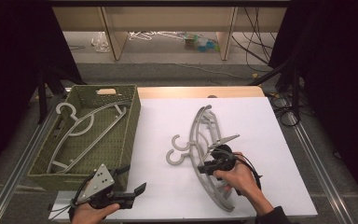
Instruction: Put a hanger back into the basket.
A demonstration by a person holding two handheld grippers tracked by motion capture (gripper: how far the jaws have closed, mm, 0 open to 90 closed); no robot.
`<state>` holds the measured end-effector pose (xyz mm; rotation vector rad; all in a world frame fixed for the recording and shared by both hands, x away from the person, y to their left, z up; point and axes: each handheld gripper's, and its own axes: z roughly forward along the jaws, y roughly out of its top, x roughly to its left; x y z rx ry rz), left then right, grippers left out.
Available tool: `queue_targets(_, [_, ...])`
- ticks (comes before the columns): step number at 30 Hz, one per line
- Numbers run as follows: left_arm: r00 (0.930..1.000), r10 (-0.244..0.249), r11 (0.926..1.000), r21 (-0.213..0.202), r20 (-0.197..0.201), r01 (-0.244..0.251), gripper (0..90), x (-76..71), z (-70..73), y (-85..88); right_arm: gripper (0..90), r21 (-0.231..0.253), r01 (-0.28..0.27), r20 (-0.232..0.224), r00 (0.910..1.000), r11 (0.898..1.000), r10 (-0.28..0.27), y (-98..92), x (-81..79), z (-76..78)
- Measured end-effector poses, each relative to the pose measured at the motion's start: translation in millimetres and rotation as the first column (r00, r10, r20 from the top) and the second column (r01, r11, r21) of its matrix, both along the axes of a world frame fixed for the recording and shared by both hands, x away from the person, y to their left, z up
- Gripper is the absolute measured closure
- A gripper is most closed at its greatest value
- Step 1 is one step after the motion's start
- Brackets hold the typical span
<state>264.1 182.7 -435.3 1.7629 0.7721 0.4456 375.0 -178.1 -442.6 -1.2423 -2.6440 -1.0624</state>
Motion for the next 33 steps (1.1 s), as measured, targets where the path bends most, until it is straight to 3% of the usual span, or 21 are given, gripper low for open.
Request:
queue_targets(9, [1.0000, -0.008, 0.9999, 0.009, 0.001, 0.008, 17.3, 0.1, -0.3, 0.0, 70.6, 0.089, 0.026, 0.026, 0.9993, 0.996, -0.028, -26.7, 0.8, 16.2])
queue_targets(12, [1.0000, -0.004, 1.0000, -0.007, 0.003, 0.004, 17.2, 0.4, 0.6, 0.0, 72.1, 0.165, 0.053, 0.020, 0.9982, 0.985, -0.057, -37.6, 1.3, 21.0])
queue_targets(14, [0.9998, -0.015, 0.9998, 0.016, 0.013, 0.015, 17.1, 1.0, 0.2, 1.0, 73.2, 0.174, 0.061, 0.022, 0.9976, 0.983, -0.066, -39.9, 1.2, 22.0])
queue_targets(15, [1.0000, -0.008, 0.9999, 0.009, 0.001, 0.008, 17.4, -0.3, -0.1, 0.4, 75.3, 0.184, 0.073, 0.035, 0.9961, 0.980, -0.081, -44.3, 1.5, 23.7])
queue_targets(18, [0.9998, -0.017, 0.9998, 0.009, 0.012, 0.017, 17.1, 1.2, 0.9, 0.3, 81.3, 0.214, 0.082, 0.056, 0.9938, 0.973, -0.096, -53.5, 1.6, 28.5])
queue_targets(22, [0.9999, -0.010, 0.9999, 0.011, -0.002, 0.010, 17.1, -0.2, 0.0, -0.6, 81.2, 0.218, 0.035, 0.070, 0.9962, 0.975, -0.052, -55.3, -1.5, 34.5])
queue_targets(24, [0.9999, -0.011, 0.9999, 0.008, 0.001, 0.011, 17.2, 0.7, -0.4, -0.8, 82.1, 0.180, -0.031, 0.090, 0.9958, 0.983, 0.015, -52.0, -4.5, 36.5])
queue_targets(26, [0.9999, -0.014, 0.9999, 0.009, 0.005, 0.014, 17.3, -0.3, -0.9, -1.5, 82.1, 0.170, -0.073, 0.085, 0.9946, 0.983, 0.059, -48.4, -7.7, 37.0])
queue_targets(30, [0.9998, -0.020, 0.9995, -0.023, 0.003, 0.020, 17.3, -0.3, 2.2, -4.9, 82.2, 0.155, -0.150, 0.084, 0.9868, 0.976, 0.138, -48.5, -11.1, 37.7])
queue_targets(33, [0.9989, -0.040, 0.9989, 0.024, 0.022, 0.040, 17.4, -1.4, 4.3, -10.9, 82.2, 0.147, -0.197, 0.088, 0.9787, 0.969, 0.185, -50.8, -17.3, 40.1])
